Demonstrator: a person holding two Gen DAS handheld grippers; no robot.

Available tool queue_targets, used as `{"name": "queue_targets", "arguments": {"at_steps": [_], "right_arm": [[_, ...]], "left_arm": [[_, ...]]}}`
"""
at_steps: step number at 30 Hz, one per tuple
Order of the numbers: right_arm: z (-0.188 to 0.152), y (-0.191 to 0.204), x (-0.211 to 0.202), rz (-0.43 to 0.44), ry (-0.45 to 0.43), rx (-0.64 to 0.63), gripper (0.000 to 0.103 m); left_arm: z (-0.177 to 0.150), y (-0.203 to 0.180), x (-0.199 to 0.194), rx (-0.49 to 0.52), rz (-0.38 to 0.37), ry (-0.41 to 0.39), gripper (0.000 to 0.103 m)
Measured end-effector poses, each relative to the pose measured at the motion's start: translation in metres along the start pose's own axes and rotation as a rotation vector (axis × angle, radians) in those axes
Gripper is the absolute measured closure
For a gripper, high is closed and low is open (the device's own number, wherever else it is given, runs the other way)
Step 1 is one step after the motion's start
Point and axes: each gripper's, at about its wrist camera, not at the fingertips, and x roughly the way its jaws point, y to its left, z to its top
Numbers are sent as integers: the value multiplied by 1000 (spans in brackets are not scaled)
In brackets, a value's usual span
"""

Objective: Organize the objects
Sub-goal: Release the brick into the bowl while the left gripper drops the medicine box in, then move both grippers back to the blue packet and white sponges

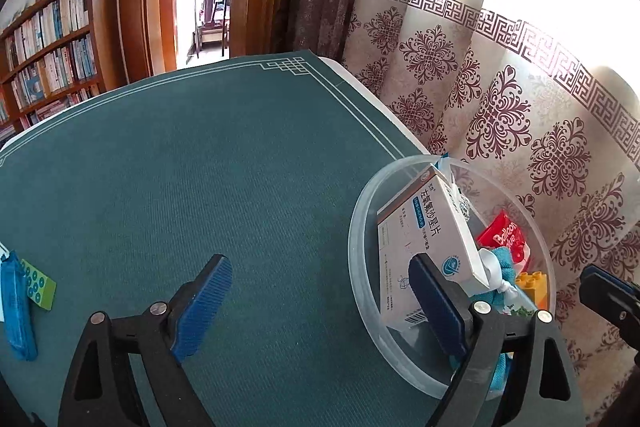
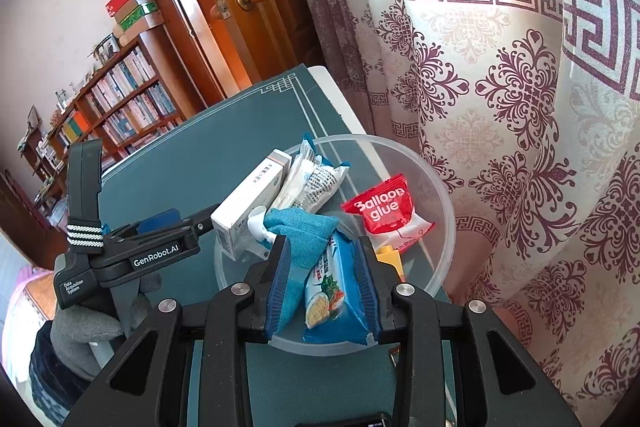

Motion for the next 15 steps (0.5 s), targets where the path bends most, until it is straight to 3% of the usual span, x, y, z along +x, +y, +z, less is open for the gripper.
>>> {"name": "queue_targets", "arguments": {"at_steps": [7,15], "right_arm": [[1,38,-5,31,-12,-57,62],[-6,102,-3,99,5,-154,59]], "left_arm": [[-7,24,-33,-3,52,-63,8],[-22,87,-65,-90,167,-105,8]]}}
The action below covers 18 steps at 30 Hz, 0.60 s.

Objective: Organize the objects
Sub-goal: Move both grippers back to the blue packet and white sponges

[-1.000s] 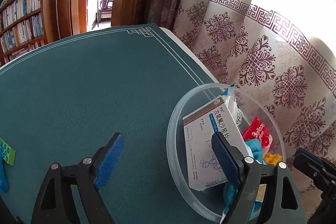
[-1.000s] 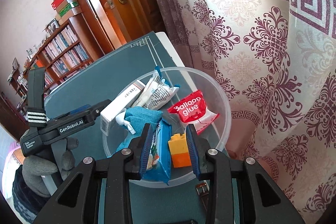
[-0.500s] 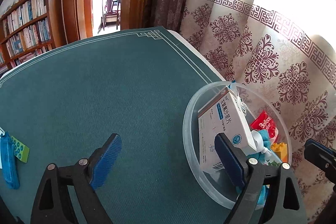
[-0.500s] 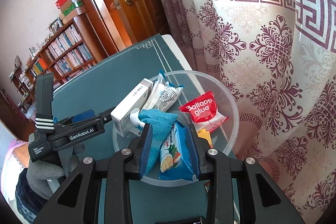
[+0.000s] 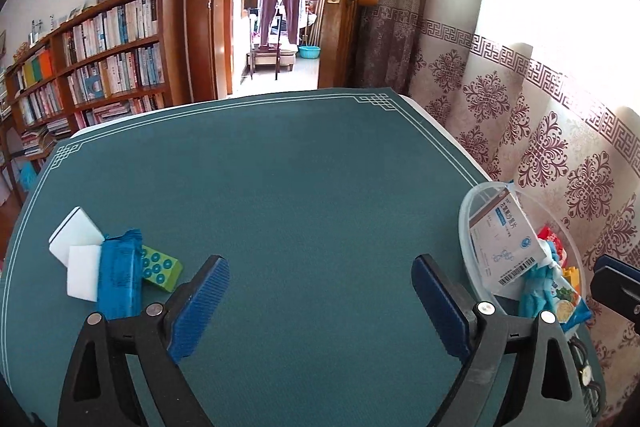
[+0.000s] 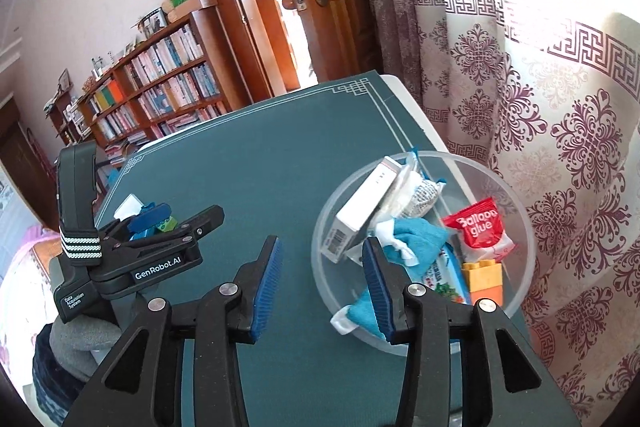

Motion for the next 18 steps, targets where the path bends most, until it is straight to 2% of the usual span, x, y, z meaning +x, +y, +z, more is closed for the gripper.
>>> {"name": "queue_targets", "arguments": {"at_steps": [10,18], "right_arm": [[-17,88,33,140,53,-82,58],[-34,141,81,245,109,-117,58]], "left_arm": [[-19,89,-29,-110,165,-37,8],[-38,149,-45,-174,290,-73,8]]}}
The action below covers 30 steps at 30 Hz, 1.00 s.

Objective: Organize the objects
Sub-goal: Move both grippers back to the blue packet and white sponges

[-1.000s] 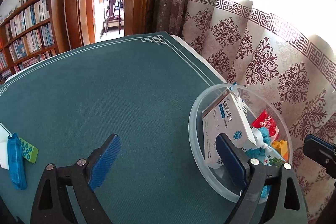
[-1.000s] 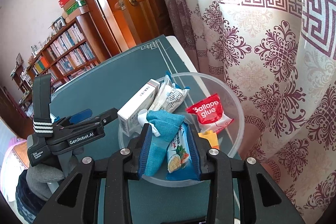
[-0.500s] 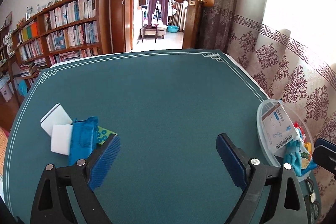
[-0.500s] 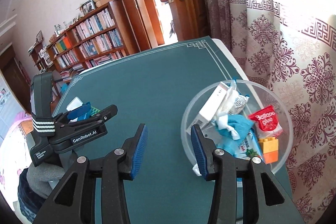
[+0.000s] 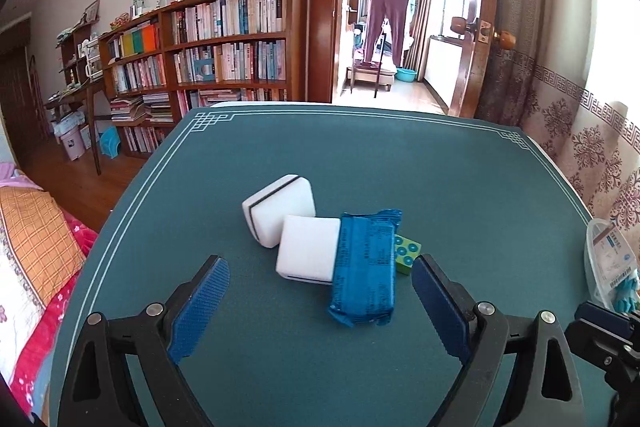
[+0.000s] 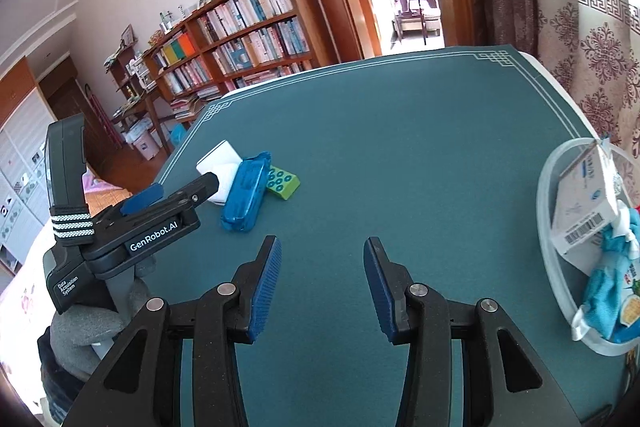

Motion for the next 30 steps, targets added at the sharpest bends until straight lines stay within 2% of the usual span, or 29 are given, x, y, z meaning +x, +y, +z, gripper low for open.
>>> {"name": "queue_targets", "arguments": {"at_steps": [6,18,22,25,30], "right_arm": [[-1,36,41,52,35,-62,58],[14,85,119,43,105,-146,58],[17,94,137,25,110,-159,53],[18,96,149,-8,116,-172,53],[18,91,160,-12,130,-146,51]], "left_arm": [[-10,36,6,-41,64,4,8],[-26,79,13,-128,133,10,8],[-28,87,12,-158,151,3,8],[-31,90,13,-175,150,10,8],[-34,95,16,-201,161,20,8]]}}
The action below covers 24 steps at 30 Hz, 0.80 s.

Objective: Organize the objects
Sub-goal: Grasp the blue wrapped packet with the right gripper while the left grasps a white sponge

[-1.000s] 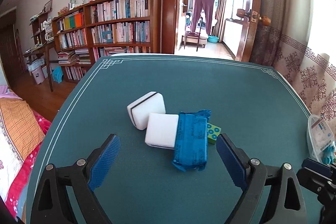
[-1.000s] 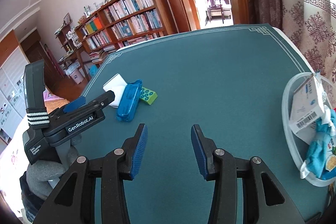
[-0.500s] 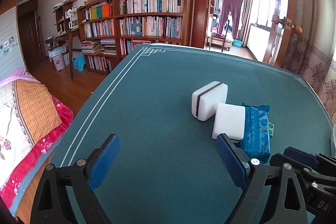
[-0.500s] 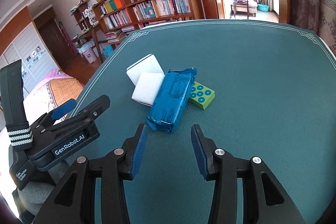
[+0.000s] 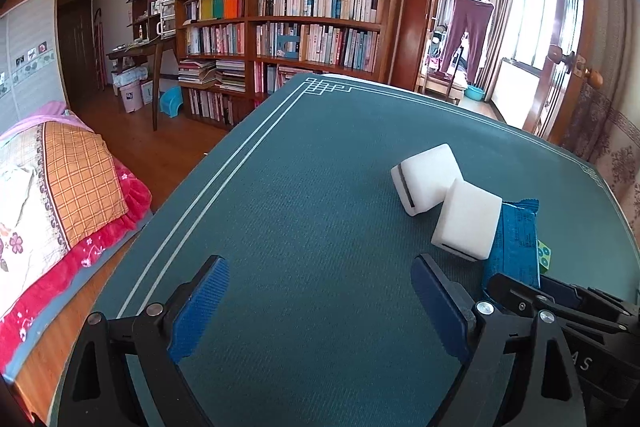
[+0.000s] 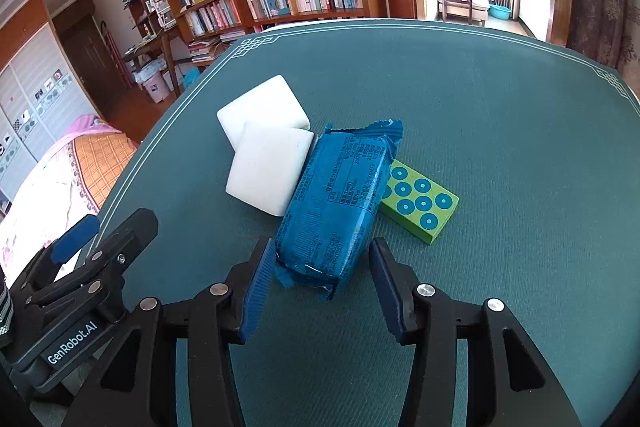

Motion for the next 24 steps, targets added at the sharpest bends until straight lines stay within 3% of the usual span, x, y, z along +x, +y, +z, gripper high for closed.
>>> {"name": "queue_targets", "arguments": {"at_steps": [3,7,12,14,16,24], "right_arm": [[3,0,3,9,-4,12,48],[9,0,3,-1,-23,33,31],[19,2,15,-25,-12,26,31],[19,2,17,-38,-7,22,39],[18,2,15,-40,-6,7,57],[-5,-19,-9,2,-8,28,64]], "left_arm": [[0,4,1,-23,8,5,8],[0,13,2,-60,23,12,8],[-1,16,5,-70,31,21,8],[-1,15,5,-63,29,21,8],[-2,14,6,-60,27,22,8],[-4,7,3,-29,11,14,8]]}}
